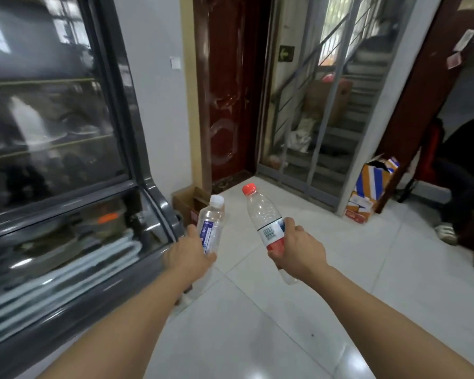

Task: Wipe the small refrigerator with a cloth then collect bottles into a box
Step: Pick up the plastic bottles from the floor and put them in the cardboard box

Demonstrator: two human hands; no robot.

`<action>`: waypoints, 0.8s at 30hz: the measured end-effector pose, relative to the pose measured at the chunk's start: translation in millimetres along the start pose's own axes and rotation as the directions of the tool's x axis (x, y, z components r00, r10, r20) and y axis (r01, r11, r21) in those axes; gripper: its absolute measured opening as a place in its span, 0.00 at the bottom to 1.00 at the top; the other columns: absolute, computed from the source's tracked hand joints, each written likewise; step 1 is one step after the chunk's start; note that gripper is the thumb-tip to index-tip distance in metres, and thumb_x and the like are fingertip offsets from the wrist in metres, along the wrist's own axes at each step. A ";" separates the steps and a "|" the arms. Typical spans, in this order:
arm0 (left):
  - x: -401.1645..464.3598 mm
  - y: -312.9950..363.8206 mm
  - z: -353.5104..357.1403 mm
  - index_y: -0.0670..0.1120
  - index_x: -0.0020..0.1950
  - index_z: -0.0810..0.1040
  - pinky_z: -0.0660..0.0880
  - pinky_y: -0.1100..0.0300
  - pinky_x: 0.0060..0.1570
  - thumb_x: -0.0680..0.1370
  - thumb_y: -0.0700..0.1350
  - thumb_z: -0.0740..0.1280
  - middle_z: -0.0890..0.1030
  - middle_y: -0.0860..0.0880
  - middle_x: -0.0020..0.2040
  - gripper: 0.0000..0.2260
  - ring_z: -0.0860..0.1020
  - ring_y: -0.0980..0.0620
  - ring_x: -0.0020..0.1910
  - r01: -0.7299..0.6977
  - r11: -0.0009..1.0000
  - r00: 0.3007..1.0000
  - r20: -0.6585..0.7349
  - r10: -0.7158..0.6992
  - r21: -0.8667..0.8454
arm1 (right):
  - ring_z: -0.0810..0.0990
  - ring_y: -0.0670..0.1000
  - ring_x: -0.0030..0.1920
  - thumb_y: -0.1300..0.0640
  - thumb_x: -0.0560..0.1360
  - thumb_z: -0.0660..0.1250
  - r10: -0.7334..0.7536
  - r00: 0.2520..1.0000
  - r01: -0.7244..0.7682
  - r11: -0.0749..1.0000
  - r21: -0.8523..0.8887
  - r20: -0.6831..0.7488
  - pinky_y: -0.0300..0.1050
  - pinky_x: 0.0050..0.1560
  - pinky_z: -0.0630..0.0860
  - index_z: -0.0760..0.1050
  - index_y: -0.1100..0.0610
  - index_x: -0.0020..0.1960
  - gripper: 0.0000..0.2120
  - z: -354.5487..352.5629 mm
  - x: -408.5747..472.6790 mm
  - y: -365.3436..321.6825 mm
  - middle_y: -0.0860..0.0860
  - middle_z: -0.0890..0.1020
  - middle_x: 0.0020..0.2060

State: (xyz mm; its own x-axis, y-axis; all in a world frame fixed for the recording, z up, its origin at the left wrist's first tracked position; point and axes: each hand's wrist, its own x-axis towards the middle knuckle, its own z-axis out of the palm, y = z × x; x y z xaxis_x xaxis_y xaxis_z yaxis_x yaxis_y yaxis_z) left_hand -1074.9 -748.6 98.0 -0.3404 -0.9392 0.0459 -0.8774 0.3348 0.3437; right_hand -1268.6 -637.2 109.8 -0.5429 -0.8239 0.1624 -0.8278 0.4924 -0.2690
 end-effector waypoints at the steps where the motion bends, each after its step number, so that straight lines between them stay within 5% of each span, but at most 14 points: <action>1: 24.3 4.8 0.4 0.48 0.61 0.62 0.73 0.54 0.47 0.71 0.57 0.69 0.78 0.46 0.54 0.26 0.79 0.44 0.50 -0.001 1.000 1.000 -0.002 0.001 0.012 | 0.78 0.55 0.49 0.44 0.70 0.67 0.009 1.000 -0.009 1.000 0.002 0.000 0.46 0.42 0.71 0.61 0.51 0.64 0.27 2.2 21.8 -0.3 0.52 0.76 0.53; 12: 227.9 39.4 7.0 0.47 0.62 0.63 0.74 0.54 0.47 0.71 0.58 0.69 0.78 0.46 0.55 0.26 0.79 0.44 0.51 -0.040 0.999 0.999 0.001 0.040 0.009 | 0.79 0.55 0.50 0.44 0.70 0.69 0.025 1.000 -0.025 1.000 0.008 -0.005 0.46 0.42 0.71 0.61 0.52 0.65 0.30 30.6 228.9 -8.2 0.53 0.77 0.55; 24: 461.2 60.0 49.3 0.48 0.64 0.60 0.76 0.51 0.52 0.71 0.58 0.69 0.77 0.45 0.57 0.29 0.78 0.42 0.53 0.265 0.963 0.964 -0.012 -0.265 -0.051 | 0.78 0.55 0.55 0.41 0.69 0.70 -0.196 0.972 0.195 0.981 0.019 0.131 0.50 0.48 0.77 0.57 0.50 0.66 0.34 112.2 524.0 -15.8 0.52 0.76 0.59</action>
State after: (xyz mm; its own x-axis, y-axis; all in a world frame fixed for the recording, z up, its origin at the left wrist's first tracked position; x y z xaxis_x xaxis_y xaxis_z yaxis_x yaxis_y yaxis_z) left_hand -1301.3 -1157.9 93.5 -0.0910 -0.9952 -0.0355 -0.9177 0.0700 0.3911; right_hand -1524.0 -1108.2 92.7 -0.3469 -0.9339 0.0864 -0.9150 0.3167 -0.2501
